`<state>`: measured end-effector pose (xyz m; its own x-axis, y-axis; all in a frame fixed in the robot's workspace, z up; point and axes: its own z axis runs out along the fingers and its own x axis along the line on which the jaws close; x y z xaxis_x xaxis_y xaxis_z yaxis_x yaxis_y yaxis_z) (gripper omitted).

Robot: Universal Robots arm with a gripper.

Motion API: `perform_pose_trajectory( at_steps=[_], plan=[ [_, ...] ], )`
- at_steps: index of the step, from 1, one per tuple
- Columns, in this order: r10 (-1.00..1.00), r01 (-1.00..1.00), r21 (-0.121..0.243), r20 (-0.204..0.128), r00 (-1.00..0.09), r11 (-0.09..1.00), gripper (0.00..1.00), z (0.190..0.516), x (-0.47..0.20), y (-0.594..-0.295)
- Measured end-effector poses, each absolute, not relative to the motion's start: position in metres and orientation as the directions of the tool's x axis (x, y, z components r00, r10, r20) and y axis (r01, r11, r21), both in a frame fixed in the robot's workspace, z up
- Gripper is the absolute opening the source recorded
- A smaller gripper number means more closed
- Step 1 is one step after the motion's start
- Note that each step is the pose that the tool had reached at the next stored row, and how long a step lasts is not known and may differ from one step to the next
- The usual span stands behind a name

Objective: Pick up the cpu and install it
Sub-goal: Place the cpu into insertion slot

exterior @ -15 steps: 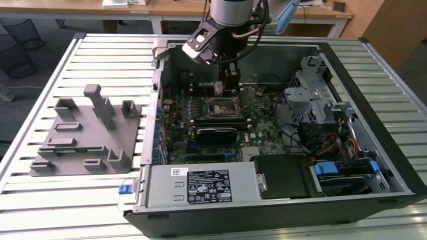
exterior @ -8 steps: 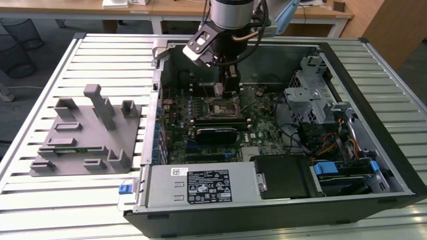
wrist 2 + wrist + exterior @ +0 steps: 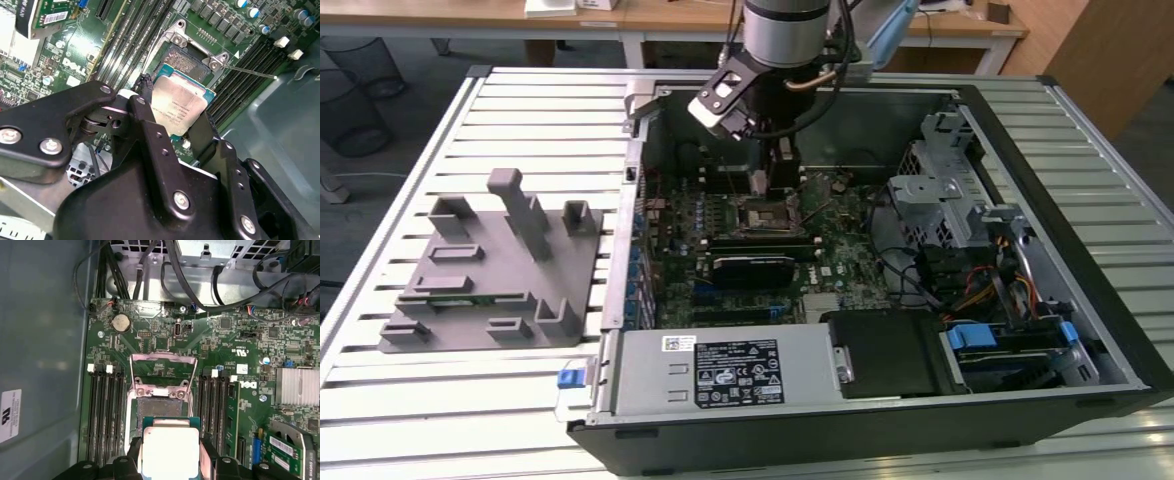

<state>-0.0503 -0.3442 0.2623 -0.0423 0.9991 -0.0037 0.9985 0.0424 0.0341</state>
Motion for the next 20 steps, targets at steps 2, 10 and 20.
perform_pose_trajectory(
  at_steps=[2,10,20],
  plan=[
    [0.999,0.999,0.034,-0.004,-0.042,0.042,0.54,0.259,-0.050,-0.344],
    [0.999,0.999,0.034,-0.004,-0.042,0.042,0.54,0.252,-0.050,-0.344],
    [0.999,0.999,0.034,-0.004,-0.042,0.042,0.54,0.248,-0.050,-0.344]
  ],
)
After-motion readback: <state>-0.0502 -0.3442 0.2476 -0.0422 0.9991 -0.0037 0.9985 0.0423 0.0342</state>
